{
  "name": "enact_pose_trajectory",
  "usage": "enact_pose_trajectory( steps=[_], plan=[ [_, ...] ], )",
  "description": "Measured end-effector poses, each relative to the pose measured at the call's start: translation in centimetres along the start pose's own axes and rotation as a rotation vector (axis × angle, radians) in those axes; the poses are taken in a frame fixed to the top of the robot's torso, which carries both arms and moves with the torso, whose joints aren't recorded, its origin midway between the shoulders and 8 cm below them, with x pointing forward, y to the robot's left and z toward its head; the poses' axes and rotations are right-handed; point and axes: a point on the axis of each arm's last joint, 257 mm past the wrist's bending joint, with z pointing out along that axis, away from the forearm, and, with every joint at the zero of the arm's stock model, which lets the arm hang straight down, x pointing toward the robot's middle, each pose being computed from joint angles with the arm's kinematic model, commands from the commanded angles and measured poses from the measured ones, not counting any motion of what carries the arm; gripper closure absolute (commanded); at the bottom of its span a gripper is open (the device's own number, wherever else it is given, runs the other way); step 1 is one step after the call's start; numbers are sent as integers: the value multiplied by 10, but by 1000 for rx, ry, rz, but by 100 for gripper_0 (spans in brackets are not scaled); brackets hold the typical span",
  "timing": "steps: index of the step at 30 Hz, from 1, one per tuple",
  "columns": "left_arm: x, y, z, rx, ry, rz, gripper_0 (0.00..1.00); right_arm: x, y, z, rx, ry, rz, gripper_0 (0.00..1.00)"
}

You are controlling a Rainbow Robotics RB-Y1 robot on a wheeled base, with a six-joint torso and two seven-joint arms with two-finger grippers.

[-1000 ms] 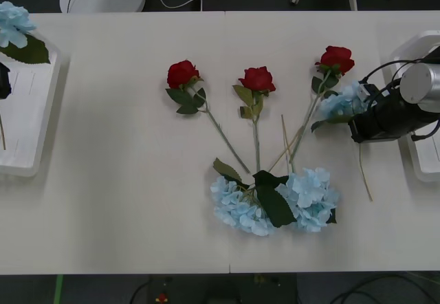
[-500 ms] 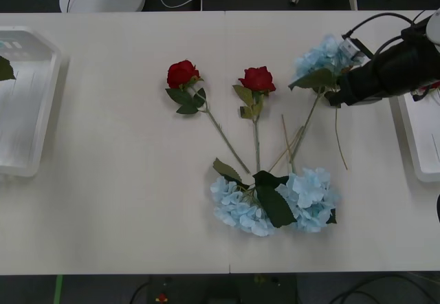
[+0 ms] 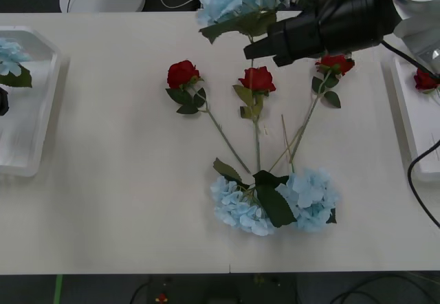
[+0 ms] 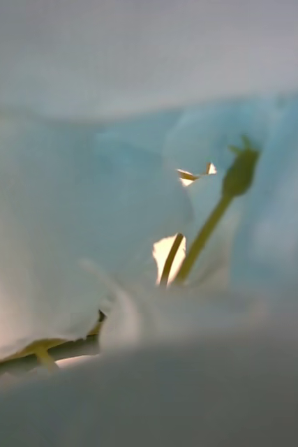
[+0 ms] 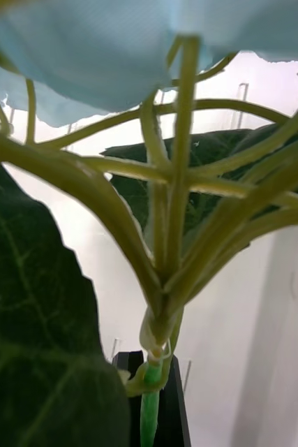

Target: Put the red flowers into the right box and the blue flowers into the left box

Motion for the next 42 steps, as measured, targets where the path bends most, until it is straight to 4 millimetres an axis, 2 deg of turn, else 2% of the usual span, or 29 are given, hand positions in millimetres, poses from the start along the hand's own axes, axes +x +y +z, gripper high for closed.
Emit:
enact_pose_trajectory(
  steps=[1, 2, 3, 4, 5, 6, 10, 14, 16, 18, 23, 25, 28, 32, 36, 42],
  plan=[
    [2, 2, 1, -5, 4, -1, 100, -6, 7, 8, -18, -16, -4, 100],
    [3, 4, 2, -9, 7, -3, 90, -13, 14, 16, -34, -33, -7, 100],
    [4, 6, 2, -11, 8, -5, 67, -20, 21, 24, -48, -56, -9, 100],
    [4, 7, 3, -14, 7, -7, 20, -29, 27, 32, -60, -86, -9, 100],
    [4, 9, 4, -18, 4, -7, 3, -37, 34, 40, -73, -111, -9, 100],
    [4, 11, 4, -23, 3, -5, 0, -45, 41, 47, -85, -138, -8, 100],
    [3, 13, 6, -35, -6, 13, 0, -70, 71, 80, -144, -216, 9, 100],
    [3, 8, 7, -33, -7, 38, 0, -73, 94, 109, -187, -210, 18, 100],
    [0, 0, 3, -18, -8, 70, 0, -76, 103, 119, -209, -209, 25, 100],
    [-3, -18, -4, 22, -4, 133, 0, -82, 112, 127, -225, -221, 31, 100],
    [-17, -82, -33, 169, -32, 334, 0, -105, 125, 142, -225, -312, 54, 100],
    [-15, -108, -45, 253, -22, 334, 0, -113, 128, 148, -223, -356, 76, 100],
    [-11, -137, -64, 390, -3, 274, 0, -114, 132, 157, -224, -377, 96, 100],
    [-16, -154, -96, 564, -20, 252, 0, -112, 136, 162, -225, -376, 98, 100],
    [-18, -170, -133, 761, -115, 353, 0, -113, 137, 163, -228, -378, 100, 100],
    [0, -199, -178, 1007, -200, 460, 0, -113, 137, 163, -230, -379, 102, 100]
  ],
)
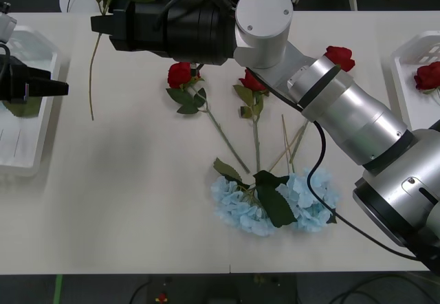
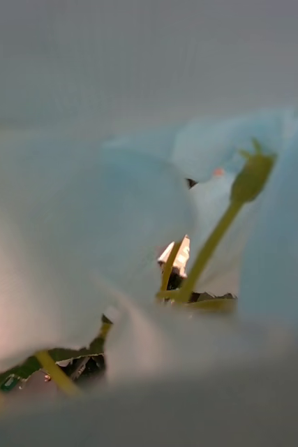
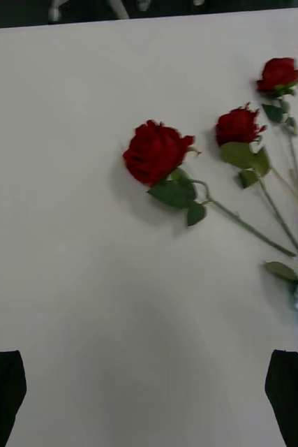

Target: Put the red flowers into the right box and the blue flowers into the left box

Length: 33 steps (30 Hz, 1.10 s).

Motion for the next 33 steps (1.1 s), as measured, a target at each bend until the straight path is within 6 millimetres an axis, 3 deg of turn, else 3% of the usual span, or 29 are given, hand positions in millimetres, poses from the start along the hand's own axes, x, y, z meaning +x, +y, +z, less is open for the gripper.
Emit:
enact_pose_trajectory(
  steps=[8, 18, 22, 23, 24, 26, 27, 28, 33],
  plan=[
    [-2, -67, 14, 259, -42, -27, 0, -2, 1, 0, -5, -8, 10, 100],
    [-20, -114, 16, 450, -139, -45, 0, 0, 1, 3, -2, -20, 23, 100],
    [-22, -122, 15, 482, -151, -46, 0, 0, 1, 4, -2, -19, 24, 100],
    [-22, -123, 15, 486, -153, -47, 5, 0, 1, 4, -2, -19, 24, 100],
    [-22, -123, 16, 488, -155, -47, 17, 0, 1, 4, -3, -19, 24, 100],
    [-23, -124, 16, 491, -157, -48, 64, 0, 1, 4, -3, -19, 25, 100],
    [-23, -124, 16, 493, -158, -48, 76, 0, 2, 4, -3, -19, 25, 100],
    [-23, -125, 16, 495, -161, -49, 100, 0, 2, 4, -4, -20, 25, 100],
    [-32, -127, 22, 499, -196, -67, 100, 0, 2, 4, -5, -20, 28, 100]
  ],
)
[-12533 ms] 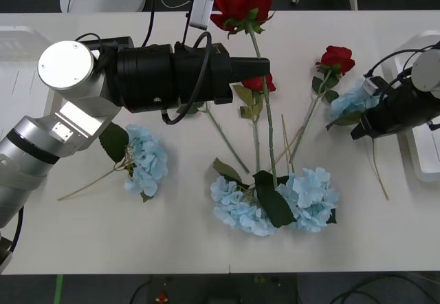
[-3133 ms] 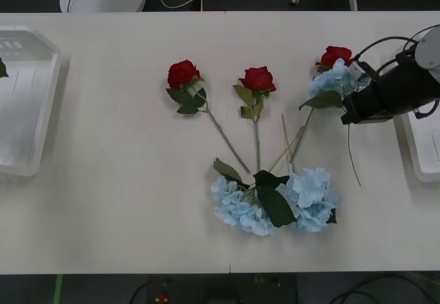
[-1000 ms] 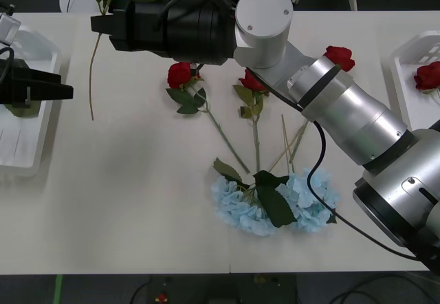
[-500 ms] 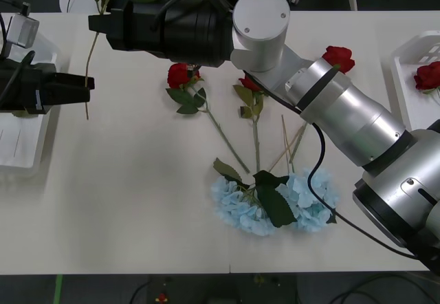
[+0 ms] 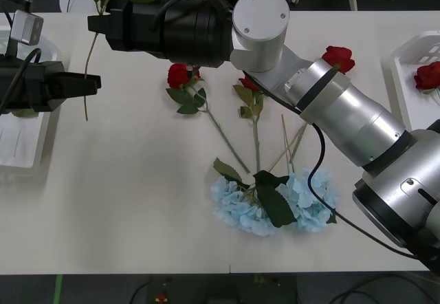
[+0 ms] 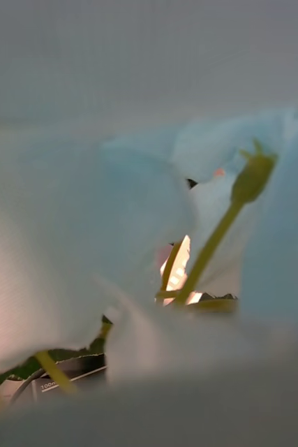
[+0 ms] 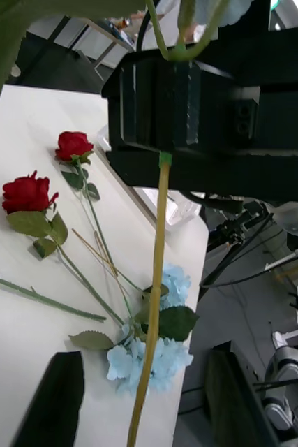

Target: Put the red flowers into the right box and the blue flowers into the left box

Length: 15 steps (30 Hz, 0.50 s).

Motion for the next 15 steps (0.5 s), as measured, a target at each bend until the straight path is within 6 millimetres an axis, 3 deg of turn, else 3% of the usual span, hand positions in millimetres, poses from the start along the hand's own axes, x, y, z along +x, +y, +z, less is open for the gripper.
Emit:
enact_pose_trajectory(
  steps=[7, 15],
  plan=[
    [1, 6, 24, 3, -22, -37, 100, 0, 0, 0, -1, -1, 2, 100],
    [0, 8, 26, -4, -29, -39, 100, -1, 0, 0, 0, -4, 4, 100]
  ],
)
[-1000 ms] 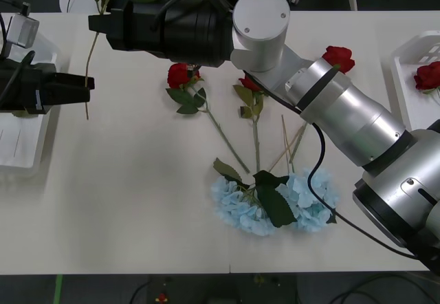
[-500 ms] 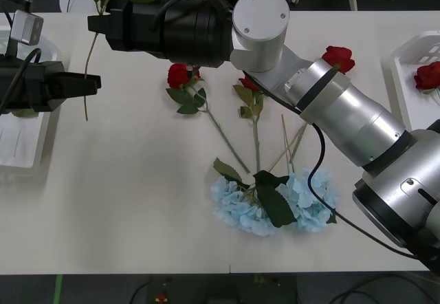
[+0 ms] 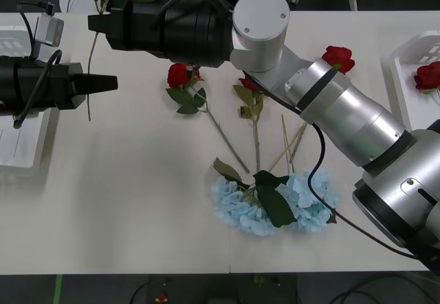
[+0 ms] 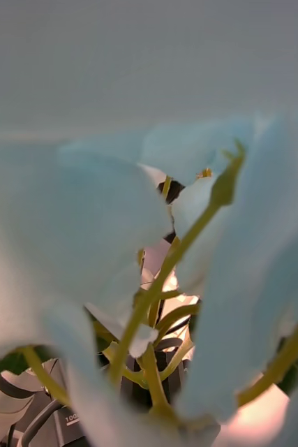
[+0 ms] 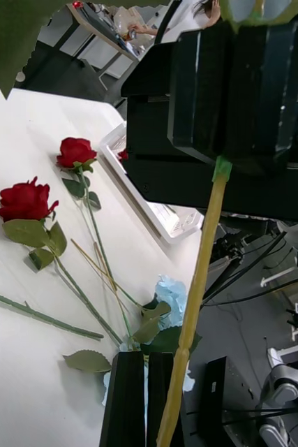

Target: Put the red flowers into the right box and the blue flowers into the left box

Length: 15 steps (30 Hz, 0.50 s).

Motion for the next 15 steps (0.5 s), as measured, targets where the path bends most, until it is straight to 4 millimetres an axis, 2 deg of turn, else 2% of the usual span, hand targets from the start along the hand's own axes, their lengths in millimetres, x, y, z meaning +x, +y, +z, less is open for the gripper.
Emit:
enact_pose_trajectory(
  steps=[2, 3, 4, 5, 7, 10, 15],
  plan=[
    [0, 0, 0, -1, -1, 0, 100, 0, 0, 0, 0, 0, 0, 100],
    [0, 0, 0, -1, -1, 0, 100, 0, 0, 0, 0, -1, 1, 92],
    [0, 0, 0, -1, -1, 0, 100, 0, 0, 0, 1, -1, 1, 67],
    [0, 0, 0, -2, -2, 0, 100, 0, 0, 0, 0, -1, 1, 33],
    [-1, 1, 0, -2, -3, 0, 100, 0, 0, 0, 0, -1, 2, 12],
    [-1, 1, 0, -2, -4, 0, 100, 0, 0, 0, 0, -2, 3, 1],
    [-2, 0, 0, -2, -7, 0, 100, 0, 0, 0, 0, -2, 3, 0]
  ],
)
